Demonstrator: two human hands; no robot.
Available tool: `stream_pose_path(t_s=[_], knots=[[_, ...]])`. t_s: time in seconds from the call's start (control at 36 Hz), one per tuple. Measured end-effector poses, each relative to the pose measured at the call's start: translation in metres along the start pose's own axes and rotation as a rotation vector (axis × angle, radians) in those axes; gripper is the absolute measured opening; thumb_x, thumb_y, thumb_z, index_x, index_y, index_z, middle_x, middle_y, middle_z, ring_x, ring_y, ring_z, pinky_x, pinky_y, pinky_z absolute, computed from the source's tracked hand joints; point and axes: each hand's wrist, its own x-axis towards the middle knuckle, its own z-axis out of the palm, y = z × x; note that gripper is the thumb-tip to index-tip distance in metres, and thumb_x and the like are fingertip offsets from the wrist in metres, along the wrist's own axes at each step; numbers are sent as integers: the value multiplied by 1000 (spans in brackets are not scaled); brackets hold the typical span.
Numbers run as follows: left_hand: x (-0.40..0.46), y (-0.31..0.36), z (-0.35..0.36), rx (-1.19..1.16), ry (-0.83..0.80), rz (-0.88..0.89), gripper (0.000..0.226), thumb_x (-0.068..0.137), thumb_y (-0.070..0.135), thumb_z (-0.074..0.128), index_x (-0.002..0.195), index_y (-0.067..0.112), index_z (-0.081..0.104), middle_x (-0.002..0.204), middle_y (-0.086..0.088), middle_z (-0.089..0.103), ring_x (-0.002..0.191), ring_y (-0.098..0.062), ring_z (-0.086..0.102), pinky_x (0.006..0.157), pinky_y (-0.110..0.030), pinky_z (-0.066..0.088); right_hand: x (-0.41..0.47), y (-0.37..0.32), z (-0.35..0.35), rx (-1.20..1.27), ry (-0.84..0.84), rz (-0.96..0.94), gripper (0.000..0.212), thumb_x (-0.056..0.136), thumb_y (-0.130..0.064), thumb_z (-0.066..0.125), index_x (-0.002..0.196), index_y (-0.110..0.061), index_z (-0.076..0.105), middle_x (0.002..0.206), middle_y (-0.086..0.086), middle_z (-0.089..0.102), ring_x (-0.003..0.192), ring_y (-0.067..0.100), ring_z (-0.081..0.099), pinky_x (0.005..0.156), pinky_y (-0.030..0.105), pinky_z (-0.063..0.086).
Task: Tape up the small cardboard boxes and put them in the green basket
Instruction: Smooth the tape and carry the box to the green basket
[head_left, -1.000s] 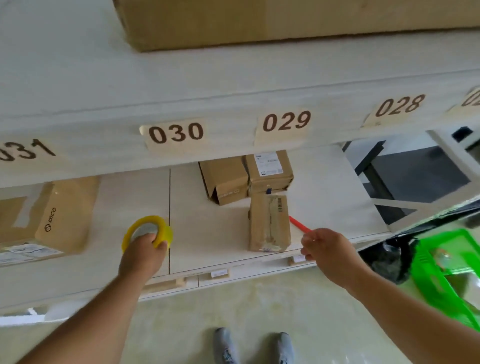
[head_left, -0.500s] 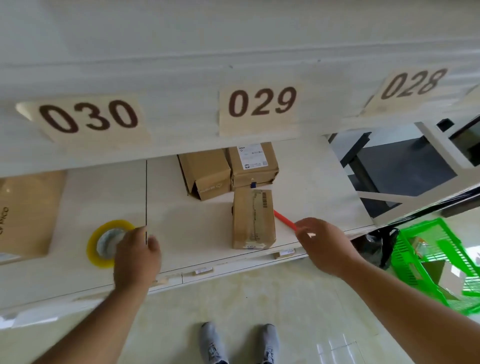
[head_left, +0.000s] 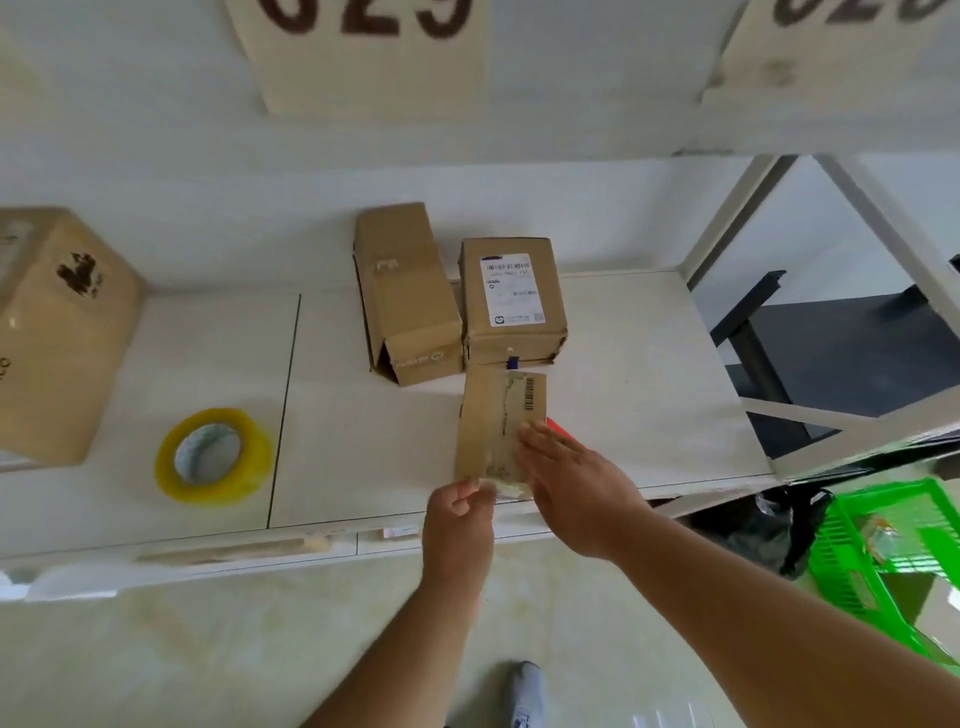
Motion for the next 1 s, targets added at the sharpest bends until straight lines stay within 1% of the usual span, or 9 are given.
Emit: stream_pose_path(t_s=[0.25,0.36,0.44,0.56,0.64,0.72,0.81,0.92,1.0], knots=[[10,-9,15,-161,-46,-30,13,94,13,65,89,3,59,74,-1,69,67,-12,66,68,-30,52,-1,3,-1,-51,54,-94,52,107,-23,40,159,-17,33,169,1,21,157,18,13,116,26,-16],[15,-18,2,-88,126,48,14,98,13,53,91,17,63,94,-2,70,81,-17,68,72,-31,50,-4,2,-3,-70,59,-97,55,107,-26,41,160,-18,30,169,0,19,158,19,11,117,28,-12],[12,-10,2,123,387,188,24,102,20,51,123,13,59,121,-2,62,112,-21,61,88,-28,44,-5,0,0,-85,26,-81,58,108,-32,35,162,-21,19,171,-5,8,158,15,2,117,26,-12],[16,6,28,260,320,288,48,102,45,44,141,17,44,138,-6,53,121,-27,58,96,-41,55,-3,-14,2,-109,4,-81,57,108,-35,35,163,-25,19,171,-4,11,158,13,5,119,27,-6],[40,5,34,268,282,369,34,99,54,36,114,30,53,111,4,64,100,-19,66,81,-42,62,-1,-25,-8,-33,-22,-73,53,107,-29,38,159,-34,27,164,-11,31,153,12,27,125,31,19],[61,2,25,466,218,500,34,98,59,29,113,37,51,110,10,61,98,-11,63,77,-36,63,3,-26,-26,64,9,-48,35,105,-30,33,131,-41,53,131,-11,65,120,19,61,91,32,54],[75,6,10,633,102,586,43,100,54,34,135,32,46,126,13,55,112,-5,54,94,-27,53,17,-20,-33,51,51,-54,37,104,-27,36,134,-38,55,138,-10,61,127,18,56,102,34,48],[83,8,5,637,135,649,45,103,53,27,126,27,56,116,10,64,106,-11,60,91,-37,53,37,-17,-4,-68,2,-96,56,109,-37,29,162,-23,20,170,-7,8,157,12,2,128,33,0],[79,16,28,449,344,368,39,103,41,31,103,18,62,104,-4,68,95,-26,63,79,-37,49,35,-19,23,-139,88,-39,62,92,-38,44,150,-16,50,160,4,41,149,17,28,120,38,18]])
